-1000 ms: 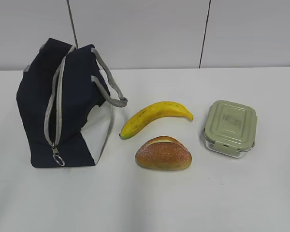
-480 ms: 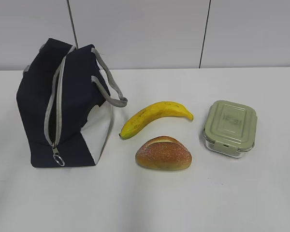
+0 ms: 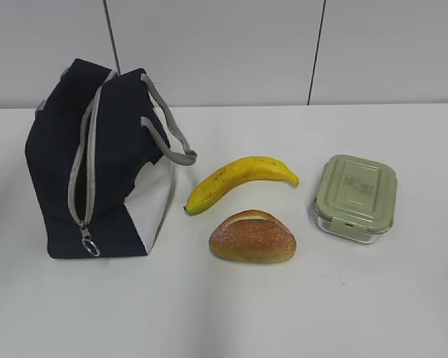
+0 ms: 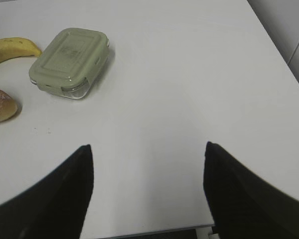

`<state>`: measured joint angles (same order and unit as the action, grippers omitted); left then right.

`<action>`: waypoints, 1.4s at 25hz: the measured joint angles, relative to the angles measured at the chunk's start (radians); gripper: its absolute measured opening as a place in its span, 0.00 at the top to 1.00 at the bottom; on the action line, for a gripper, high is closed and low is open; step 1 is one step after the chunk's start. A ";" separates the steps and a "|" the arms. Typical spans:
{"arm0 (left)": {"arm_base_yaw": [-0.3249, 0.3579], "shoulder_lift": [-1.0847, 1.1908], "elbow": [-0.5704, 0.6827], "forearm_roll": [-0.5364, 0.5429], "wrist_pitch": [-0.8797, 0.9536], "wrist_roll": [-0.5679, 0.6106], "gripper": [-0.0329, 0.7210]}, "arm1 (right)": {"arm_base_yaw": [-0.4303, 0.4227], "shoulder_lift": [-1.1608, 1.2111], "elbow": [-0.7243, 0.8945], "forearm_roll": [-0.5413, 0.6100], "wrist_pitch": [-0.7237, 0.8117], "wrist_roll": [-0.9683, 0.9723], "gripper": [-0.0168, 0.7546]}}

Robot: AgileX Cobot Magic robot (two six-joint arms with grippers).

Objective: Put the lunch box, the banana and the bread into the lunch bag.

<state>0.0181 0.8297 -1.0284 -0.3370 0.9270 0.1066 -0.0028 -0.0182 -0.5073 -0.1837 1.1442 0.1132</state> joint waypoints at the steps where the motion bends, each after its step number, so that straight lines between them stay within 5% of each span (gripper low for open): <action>1: -0.010 0.049 -0.033 -0.005 0.008 0.000 0.19 | 0.000 0.000 0.000 0.000 0.000 0.000 0.32; 8: -0.101 0.382 -0.220 -0.010 0.074 0.020 0.19 | 0.000 0.000 0.000 0.000 0.000 0.000 0.32; 19: -0.107 0.777 -0.440 0.070 0.085 0.023 0.33 | 0.000 0.000 0.000 0.000 0.000 0.000 0.32; 25: -0.107 0.863 -0.478 0.041 0.061 0.023 0.47 | 0.000 0.000 0.000 0.000 0.000 0.000 0.32; 35: -0.107 0.922 -0.480 0.026 0.023 0.023 0.54 | 0.000 0.000 0.000 0.000 0.000 0.000 0.32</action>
<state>-0.0888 1.7518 -1.5087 -0.3106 0.9499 0.1296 -0.0028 -0.0182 -0.5073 -0.1837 1.1442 0.1132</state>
